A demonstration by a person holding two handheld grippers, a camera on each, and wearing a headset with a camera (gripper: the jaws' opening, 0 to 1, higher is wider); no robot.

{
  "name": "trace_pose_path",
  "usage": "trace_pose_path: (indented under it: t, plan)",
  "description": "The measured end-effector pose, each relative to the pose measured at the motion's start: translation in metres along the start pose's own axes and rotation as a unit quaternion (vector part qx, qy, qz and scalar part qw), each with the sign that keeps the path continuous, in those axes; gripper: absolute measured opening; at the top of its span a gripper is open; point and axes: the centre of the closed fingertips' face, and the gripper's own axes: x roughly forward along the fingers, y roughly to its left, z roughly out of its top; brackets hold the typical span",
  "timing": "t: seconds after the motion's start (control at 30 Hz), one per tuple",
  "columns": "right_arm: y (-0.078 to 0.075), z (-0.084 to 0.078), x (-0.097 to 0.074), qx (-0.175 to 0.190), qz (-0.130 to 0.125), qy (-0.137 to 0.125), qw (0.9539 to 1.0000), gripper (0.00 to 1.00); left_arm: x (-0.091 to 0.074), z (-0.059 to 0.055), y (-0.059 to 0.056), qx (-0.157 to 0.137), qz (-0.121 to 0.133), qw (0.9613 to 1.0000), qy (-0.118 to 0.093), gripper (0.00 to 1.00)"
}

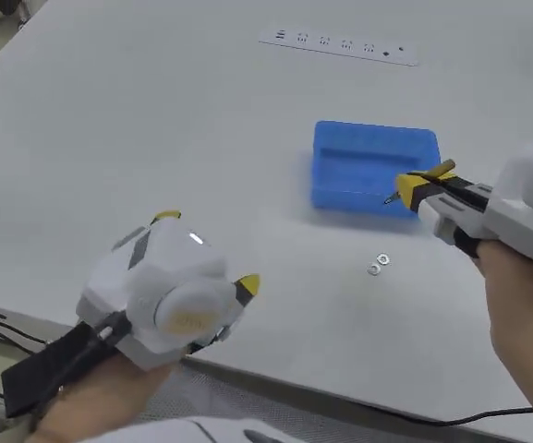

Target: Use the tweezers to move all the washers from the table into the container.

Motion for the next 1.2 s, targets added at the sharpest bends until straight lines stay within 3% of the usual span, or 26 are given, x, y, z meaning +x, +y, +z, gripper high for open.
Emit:
trace_pose_path:
  t: [0.2, 0.33, 0.47, 0.57, 0.7, 0.8, 0.83, 0.93, 0.97, 1.03, 1.2]
  plan:
    - [0.007, -0.026, -0.005, -0.027, 0.005, 0.031, 0.9991, 0.03, 0.003, -0.004, -0.011, -0.006, -0.023, 0.9996, 0.016, 0.66]
    - [0.009, -0.043, -0.007, -0.031, 0.008, 0.051, 0.9982, 0.03, 0.006, -0.015, -0.019, 0.005, -0.040, 0.9982, 0.045, 0.62]
    - [0.013, -0.058, -0.007, -0.043, 0.013, 0.072, 0.9964, 0.03, 0.010, -0.037, -0.036, -0.006, -0.076, 0.9910, 0.110, 0.64]
    - [0.010, -0.068, -0.004, -0.053, 0.015, 0.085, 0.9948, 0.03, 0.012, -0.056, -0.048, -0.020, -0.105, 0.9814, 0.160, 0.65]
    - [0.007, -0.070, -0.004, -0.060, 0.016, 0.091, 0.9939, 0.03, 0.017, -0.063, -0.047, -0.015, -0.107, 0.9773, 0.182, 0.61]
    - [0.005, -0.070, -0.004, -0.058, 0.016, 0.090, 0.9941, 0.03, 0.019, -0.074, -0.048, -0.018, -0.114, 0.9695, 0.216, 0.61]
    - [0.005, -0.070, -0.004, -0.058, 0.017, 0.090, 0.9941, 0.03, 0.022, -0.068, -0.049, -0.031, -0.122, 0.9716, 0.200, 0.59]
    - [0.006, -0.069, -0.002, -0.057, 0.022, 0.088, 0.9942, 0.03, 0.022, -0.070, -0.050, -0.051, -0.133, 0.9664, 0.214, 0.59]
    - [0.006, -0.069, -0.001, -0.058, 0.023, 0.088, 0.9941, 0.03, 0.024, -0.069, -0.048, -0.046, -0.130, 0.9670, 0.214, 0.59]
    - [0.007, -0.069, 0.000, -0.061, 0.025, 0.090, 0.9938, 0.04, 0.024, -0.069, -0.049, -0.046, -0.132, 0.9631, 0.230, 0.59]
    - [0.009, -0.071, 0.002, -0.069, 0.026, 0.094, 0.9928, 0.04, 0.024, -0.070, -0.049, -0.039, -0.136, 0.9601, 0.241, 0.60]
